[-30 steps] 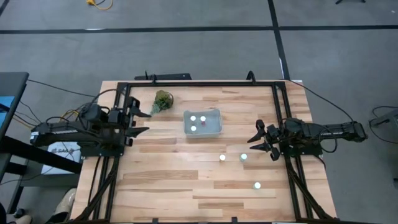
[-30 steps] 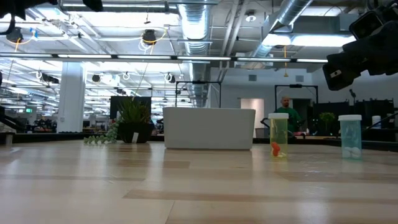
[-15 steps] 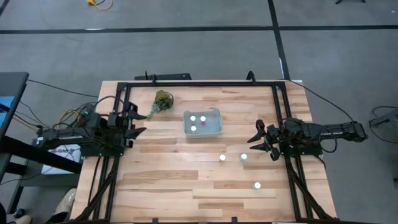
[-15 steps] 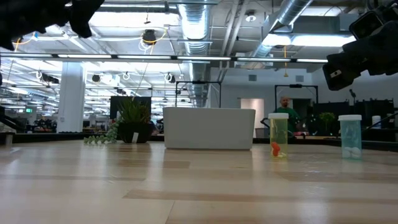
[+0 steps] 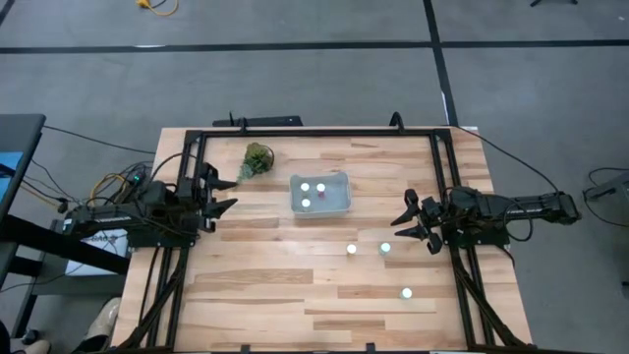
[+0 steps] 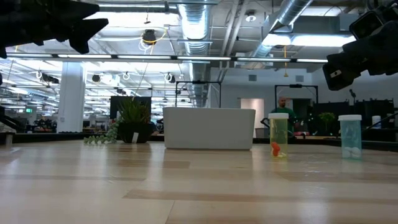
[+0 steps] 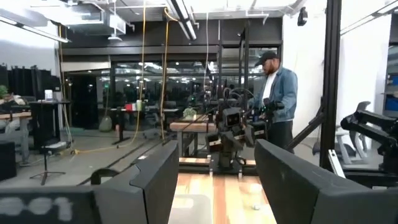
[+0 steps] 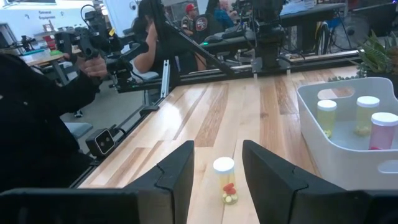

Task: Pick and place pill bottles into a basket
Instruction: Put the top blue pill bottle into the gray bin

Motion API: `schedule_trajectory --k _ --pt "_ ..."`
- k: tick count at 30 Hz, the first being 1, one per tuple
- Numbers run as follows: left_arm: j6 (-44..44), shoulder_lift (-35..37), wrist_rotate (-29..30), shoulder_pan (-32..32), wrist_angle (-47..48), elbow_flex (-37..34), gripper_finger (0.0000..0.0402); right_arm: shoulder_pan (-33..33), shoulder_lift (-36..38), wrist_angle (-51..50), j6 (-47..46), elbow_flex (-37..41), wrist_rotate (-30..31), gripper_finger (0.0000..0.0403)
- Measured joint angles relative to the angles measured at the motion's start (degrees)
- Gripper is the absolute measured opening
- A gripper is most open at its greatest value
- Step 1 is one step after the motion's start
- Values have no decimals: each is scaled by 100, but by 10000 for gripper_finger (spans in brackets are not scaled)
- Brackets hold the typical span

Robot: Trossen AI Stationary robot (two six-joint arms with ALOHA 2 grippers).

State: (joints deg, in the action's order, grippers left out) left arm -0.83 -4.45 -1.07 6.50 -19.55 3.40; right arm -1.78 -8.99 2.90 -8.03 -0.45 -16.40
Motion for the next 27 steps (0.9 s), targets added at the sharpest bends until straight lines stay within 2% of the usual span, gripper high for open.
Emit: schedule_trajectory --k 13,17,23,27 --pt "111 2 -10 -7 -186 -10 201 0 0 0 0 0 0 129" --pt "116 -4 40 -7 -577 -274 201 0 2 -4 0 -1 0 129" --pt "184 0 133 -7 -510 -271 201 0 2 -2 2 0 0 129" --pt "235 -2 204 -7 -49 -271 201 0 0 -2 0 0 0 129"
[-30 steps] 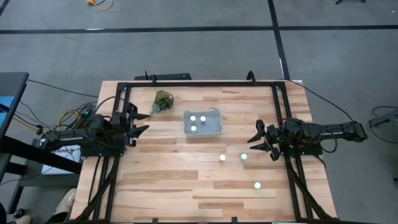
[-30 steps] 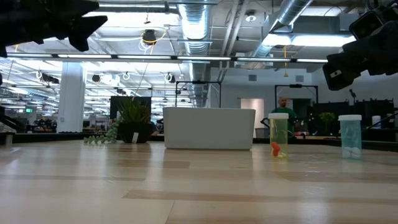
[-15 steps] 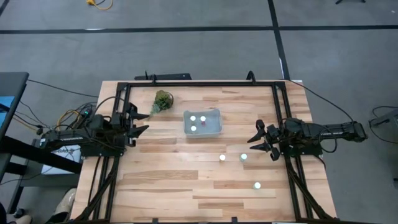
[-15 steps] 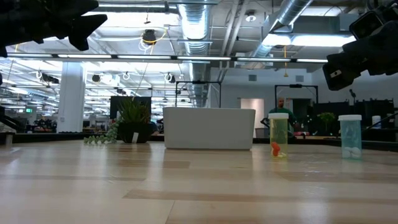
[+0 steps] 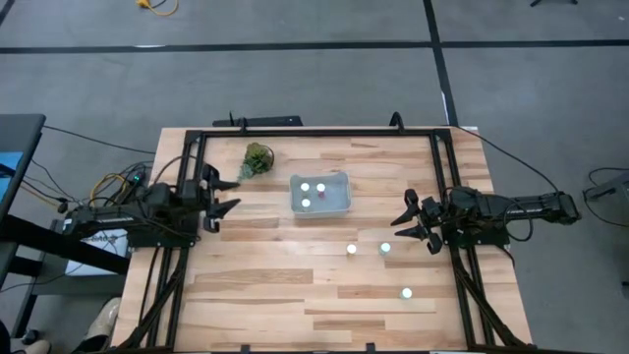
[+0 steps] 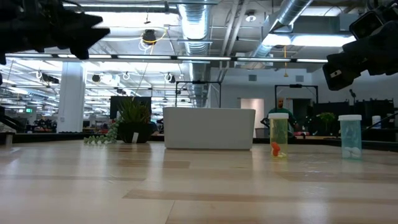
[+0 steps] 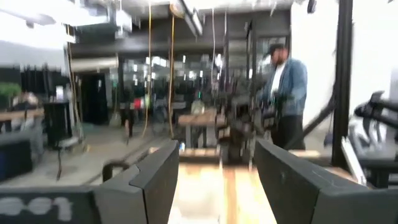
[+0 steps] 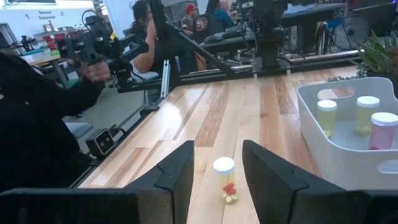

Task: Pick and place pill bottles into a basket
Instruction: Put the top blue pill bottle into the gray bin

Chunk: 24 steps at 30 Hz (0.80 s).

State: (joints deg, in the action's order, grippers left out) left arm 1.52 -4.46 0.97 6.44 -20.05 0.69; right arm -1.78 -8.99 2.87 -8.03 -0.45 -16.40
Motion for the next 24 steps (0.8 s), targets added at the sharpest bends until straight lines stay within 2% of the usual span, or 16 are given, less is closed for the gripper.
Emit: schedule_trajectory --k 7,17,24 --pt "-211 2 157 0 612 -2 201 0 0 0 0 0 0 129" --pt "-550 2 703 0 1620 -4 201 0 2 0 1 -1 -1 129" --pt "-516 3 559 -12 1856 33 201 0 1 0 1 0 0 129"
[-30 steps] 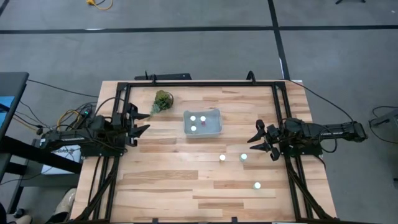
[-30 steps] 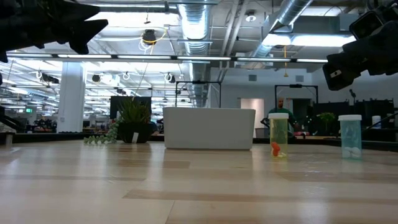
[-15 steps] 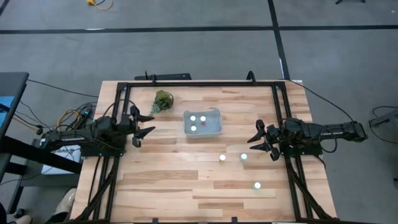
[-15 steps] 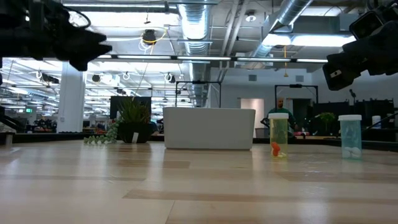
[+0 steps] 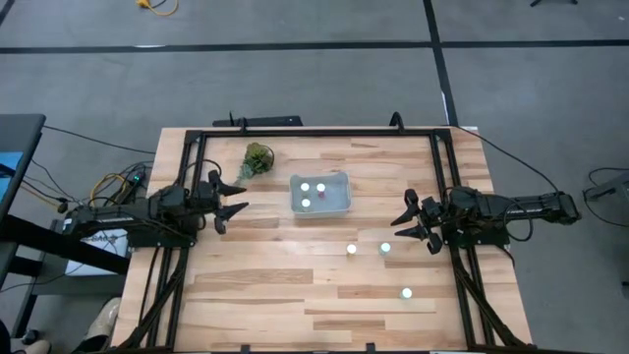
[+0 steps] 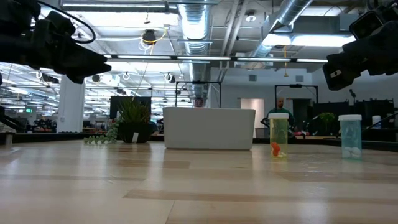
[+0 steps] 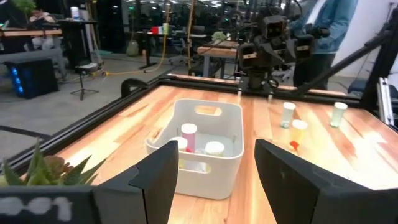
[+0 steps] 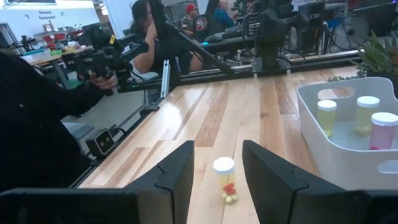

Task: Pick and place pill bottles into a basket
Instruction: Put the top blue pill bottle into the gray bin

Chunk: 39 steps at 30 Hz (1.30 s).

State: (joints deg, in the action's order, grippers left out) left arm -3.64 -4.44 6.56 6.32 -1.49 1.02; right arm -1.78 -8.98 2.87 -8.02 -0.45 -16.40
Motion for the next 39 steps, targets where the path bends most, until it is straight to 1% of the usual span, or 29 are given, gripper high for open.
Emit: schedule_trajectory --k 7,23,28,32,34,39 --pt "-116 -21 -27 -1 31 4 201 0 -1 0 -1 0 0 129" --pt "-12 -21 -21 -1 51 9 201 2 -1 7 -1 -1 19 129" --pt "-16 -21 -19 -1 53 9 201 -7 -1 38 -203 -2 49 129" --pt "-22 -21 -19 -1 56 9 201 0 -1 352 -251 0 293 129" --pt "-42 -21 -17 -1 56 11 201 0 -1 789 -255 -2 430 129" --pt "-38 -21 -17 -2 58 11 201 0 5 1717 -290 -1 454 129"
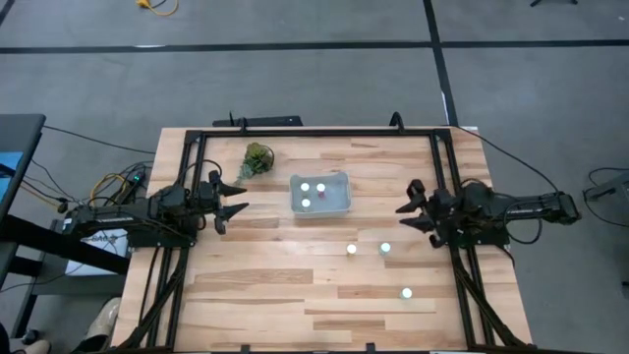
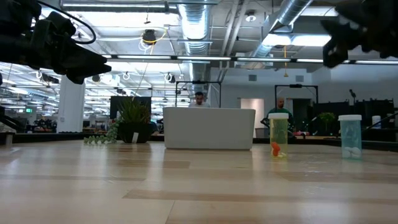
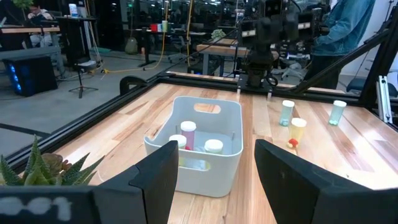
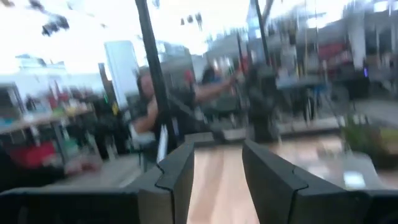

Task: Pick and place pill bottles into a basket
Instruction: Put the top blue pill bottle into the gray bin

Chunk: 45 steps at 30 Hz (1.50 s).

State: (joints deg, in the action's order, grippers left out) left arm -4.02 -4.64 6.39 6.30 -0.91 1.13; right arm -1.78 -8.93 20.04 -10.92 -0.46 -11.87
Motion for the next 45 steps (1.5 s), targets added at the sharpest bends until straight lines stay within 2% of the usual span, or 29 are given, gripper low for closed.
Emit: schedule_trajectory --k 4,7,9,12,14,17,20,24,28,33,39,45 --pt "6 0 1 -2 0 0 201 6 0 947 99 1 308 129" --pt "18 0 2 -2 0 0 201 -6 0 1301 130 -2 423 129" --pt "14 0 2 -2 0 0 201 -7 -27 1197 315 -111 425 129" --pt "29 0 4 -2 0 0 201 -7 -256 -105 743 -761 537 129" --pt "46 -2 4 -2 0 0 201 -9 -521 -1266 887 -1393 846 130" --pt "53 -2 4 -2 0 0 201 -11 -1357 -2594 956 -2402 1141 135" --pt "48 -2 5 -2 0 0 201 -21 -2234 -4061 984 -3341 1181 145" --pt "12 -2 4 -2 0 0 201 -133 -3076 -5588 820 -4199 1335 157" --pt "31 -2 4 -2 0 0 201 -315 -3908 -6227 390 -4493 1623 171" --pt "5 -4 7 -2 -1 0 201 -527 -4653 -6776 -361 -4608 1601 206" --pt "-4 -9 4 -2 0 0 201 -868 -5331 -6787 -930 -4606 892 252" --pt "8 -9 4 -2 0 0 201 -1397 -5871 -6705 -1363 -4606 878 254"
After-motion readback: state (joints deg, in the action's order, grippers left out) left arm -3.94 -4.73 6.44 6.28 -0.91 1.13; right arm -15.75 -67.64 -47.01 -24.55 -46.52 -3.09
